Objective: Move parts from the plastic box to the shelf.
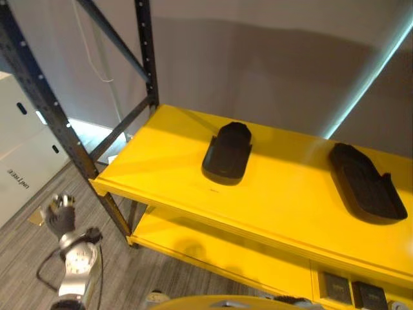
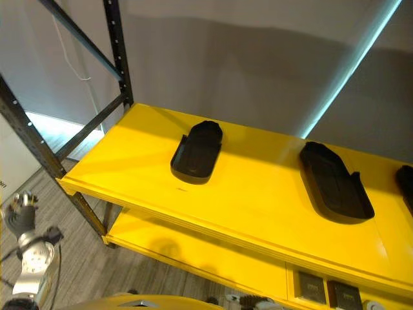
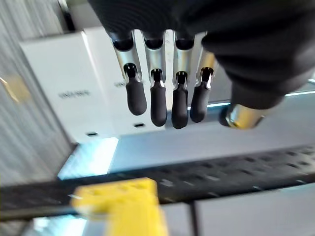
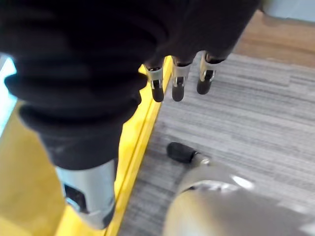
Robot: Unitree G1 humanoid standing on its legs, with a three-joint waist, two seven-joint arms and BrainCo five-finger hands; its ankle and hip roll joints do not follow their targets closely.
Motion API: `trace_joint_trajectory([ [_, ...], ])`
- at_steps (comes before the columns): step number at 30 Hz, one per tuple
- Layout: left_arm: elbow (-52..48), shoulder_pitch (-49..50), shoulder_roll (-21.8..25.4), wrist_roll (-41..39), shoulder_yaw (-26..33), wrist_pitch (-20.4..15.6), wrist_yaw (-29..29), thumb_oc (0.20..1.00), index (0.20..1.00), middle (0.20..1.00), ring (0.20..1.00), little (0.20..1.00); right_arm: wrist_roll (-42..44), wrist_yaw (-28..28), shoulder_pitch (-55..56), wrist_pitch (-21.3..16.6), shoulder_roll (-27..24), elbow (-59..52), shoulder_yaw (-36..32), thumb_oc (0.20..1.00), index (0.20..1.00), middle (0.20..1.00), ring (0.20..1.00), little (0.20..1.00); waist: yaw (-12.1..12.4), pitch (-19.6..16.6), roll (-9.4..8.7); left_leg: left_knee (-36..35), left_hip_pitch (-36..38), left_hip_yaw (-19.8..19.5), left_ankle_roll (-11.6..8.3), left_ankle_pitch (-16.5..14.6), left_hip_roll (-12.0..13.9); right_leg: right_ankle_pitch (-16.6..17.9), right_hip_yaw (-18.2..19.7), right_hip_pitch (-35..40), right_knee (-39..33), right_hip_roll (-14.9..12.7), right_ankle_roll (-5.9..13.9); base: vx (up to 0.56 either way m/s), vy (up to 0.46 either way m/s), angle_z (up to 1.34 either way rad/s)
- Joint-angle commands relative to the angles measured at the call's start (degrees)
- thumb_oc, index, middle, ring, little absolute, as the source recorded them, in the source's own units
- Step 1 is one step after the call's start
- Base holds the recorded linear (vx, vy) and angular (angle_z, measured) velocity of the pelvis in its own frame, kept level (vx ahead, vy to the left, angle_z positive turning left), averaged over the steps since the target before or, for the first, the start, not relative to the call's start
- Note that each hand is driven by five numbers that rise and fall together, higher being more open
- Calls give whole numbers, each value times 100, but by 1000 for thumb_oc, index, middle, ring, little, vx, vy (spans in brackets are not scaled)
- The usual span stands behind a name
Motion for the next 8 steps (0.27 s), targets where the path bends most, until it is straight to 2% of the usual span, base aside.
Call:
trace_joint_trajectory([
  [1,-138,-560,-167,256,-444,-448,-192,1000,1000,1000,1000,1000,211,108,-415,113,-90,167,153,1000,1000,1000,1000,1000,-90,474,209,75,6,317,397,-204,-443,-607,27,374,132,293,-331,-35,-3,21],
  [2,182,-507,-313,-109,-459,-448,-285,1000,1000,1000,1000,1000,215,118,-396,123,-60,156,177,1000,1000,1000,1000,1000,-80,484,199,72,13,319,399,-211,-446,-601,13,384,124,281,-310,-17,5,12],
  [3,386,-467,-402,-364,-451,-271,-257,1000,1000,1000,1000,1000,206,148,-381,137,-37,156,191,1000,1000,1000,1000,1000,-72,484,190,67,15,317,402,-213,-450,-595,3,389,115,275,-295,-15,8,9],
  [6,1133,-410,-681,-589,-299,-209,-376,1000,1000,1000,1000,1000,125,186,-377,189,64,171,231,1000,1000,1000,1000,1000,-61,498,155,75,21,325,414,-211,-461,-564,-8,387,123,255,-257,-1,3,2],
  [8,2263,-474,-986,-696,-73,90,-673,1000,1000,1000,1000,1000,396,-7,-352,272,182,270,195,1000,1000,1000,1000,1000,-85,492,78,77,10,385,453,-221,-469,-509,25,352,116,231,-201,9,13,-10],
])
